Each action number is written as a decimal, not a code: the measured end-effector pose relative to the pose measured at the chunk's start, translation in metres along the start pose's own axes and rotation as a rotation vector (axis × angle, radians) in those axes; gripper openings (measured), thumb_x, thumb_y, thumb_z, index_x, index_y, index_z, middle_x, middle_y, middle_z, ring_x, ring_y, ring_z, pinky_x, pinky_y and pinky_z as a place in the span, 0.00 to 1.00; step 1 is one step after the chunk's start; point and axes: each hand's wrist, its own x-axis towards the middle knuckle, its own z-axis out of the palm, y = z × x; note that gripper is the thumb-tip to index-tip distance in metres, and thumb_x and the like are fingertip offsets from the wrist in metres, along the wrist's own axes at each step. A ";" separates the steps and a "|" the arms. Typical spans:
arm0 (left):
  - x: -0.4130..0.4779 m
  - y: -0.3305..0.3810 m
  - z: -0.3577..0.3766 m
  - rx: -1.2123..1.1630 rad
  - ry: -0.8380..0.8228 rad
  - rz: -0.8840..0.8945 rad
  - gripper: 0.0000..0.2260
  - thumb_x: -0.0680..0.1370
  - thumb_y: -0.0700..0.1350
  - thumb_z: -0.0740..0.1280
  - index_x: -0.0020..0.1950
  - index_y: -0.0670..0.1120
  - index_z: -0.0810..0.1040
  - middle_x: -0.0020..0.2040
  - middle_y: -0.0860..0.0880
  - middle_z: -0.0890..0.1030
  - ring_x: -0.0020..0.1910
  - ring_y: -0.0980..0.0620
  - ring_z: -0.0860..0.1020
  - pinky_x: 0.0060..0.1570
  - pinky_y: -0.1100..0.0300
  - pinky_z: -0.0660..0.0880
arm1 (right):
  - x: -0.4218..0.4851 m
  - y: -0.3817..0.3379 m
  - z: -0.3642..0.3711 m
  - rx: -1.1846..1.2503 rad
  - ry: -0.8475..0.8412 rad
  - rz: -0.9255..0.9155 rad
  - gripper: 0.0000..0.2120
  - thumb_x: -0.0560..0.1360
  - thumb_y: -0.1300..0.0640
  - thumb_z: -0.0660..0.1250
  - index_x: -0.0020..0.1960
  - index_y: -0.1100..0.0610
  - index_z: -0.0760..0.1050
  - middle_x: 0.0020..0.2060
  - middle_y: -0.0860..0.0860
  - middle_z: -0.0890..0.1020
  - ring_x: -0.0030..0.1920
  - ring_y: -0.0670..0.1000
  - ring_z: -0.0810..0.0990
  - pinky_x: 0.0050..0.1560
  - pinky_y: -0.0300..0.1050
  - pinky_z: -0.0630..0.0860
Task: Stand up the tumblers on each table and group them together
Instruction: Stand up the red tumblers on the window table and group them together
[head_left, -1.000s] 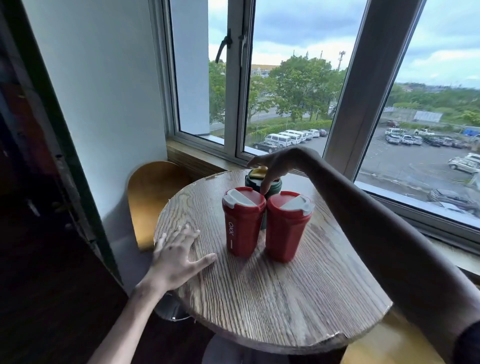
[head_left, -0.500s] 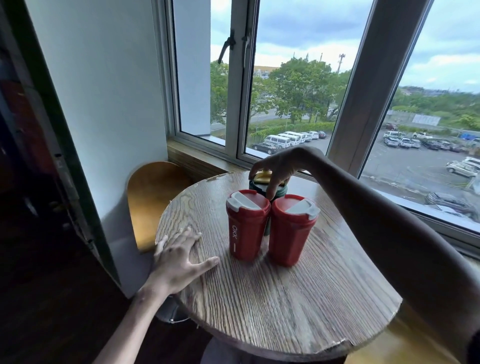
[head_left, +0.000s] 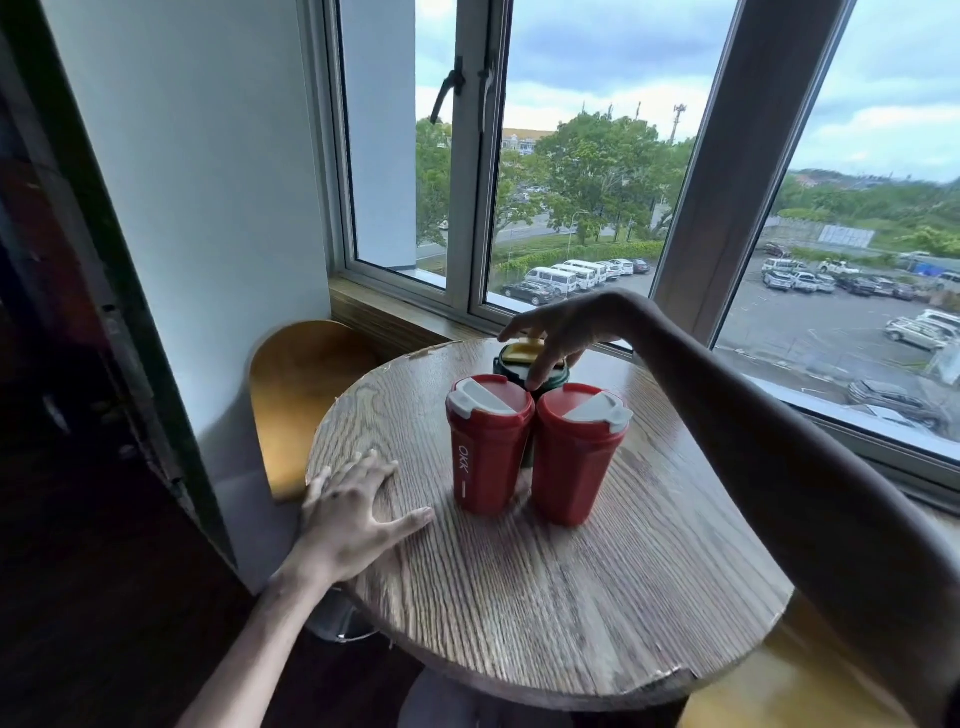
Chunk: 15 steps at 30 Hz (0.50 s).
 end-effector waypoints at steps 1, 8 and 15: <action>0.001 -0.002 0.003 0.011 0.015 0.000 0.48 0.61 0.80 0.45 0.74 0.56 0.61 0.77 0.52 0.56 0.75 0.55 0.57 0.74 0.46 0.43 | -0.002 0.002 0.001 0.016 0.021 0.001 0.37 0.69 0.55 0.75 0.73 0.48 0.62 0.73 0.54 0.64 0.61 0.53 0.72 0.54 0.47 0.78; 0.001 -0.004 0.005 -0.015 0.059 0.011 0.48 0.60 0.81 0.46 0.73 0.55 0.63 0.77 0.52 0.58 0.75 0.55 0.57 0.74 0.47 0.44 | -0.052 0.033 0.047 0.250 0.730 -0.131 0.22 0.74 0.50 0.69 0.66 0.55 0.71 0.61 0.55 0.78 0.59 0.50 0.77 0.61 0.49 0.75; -0.003 0.028 -0.006 -0.148 -0.088 0.022 0.49 0.63 0.78 0.53 0.75 0.48 0.58 0.75 0.47 0.63 0.74 0.46 0.62 0.72 0.37 0.55 | -0.091 0.049 0.173 0.899 1.071 0.054 0.37 0.69 0.38 0.65 0.70 0.58 0.62 0.56 0.58 0.77 0.55 0.50 0.75 0.45 0.26 0.70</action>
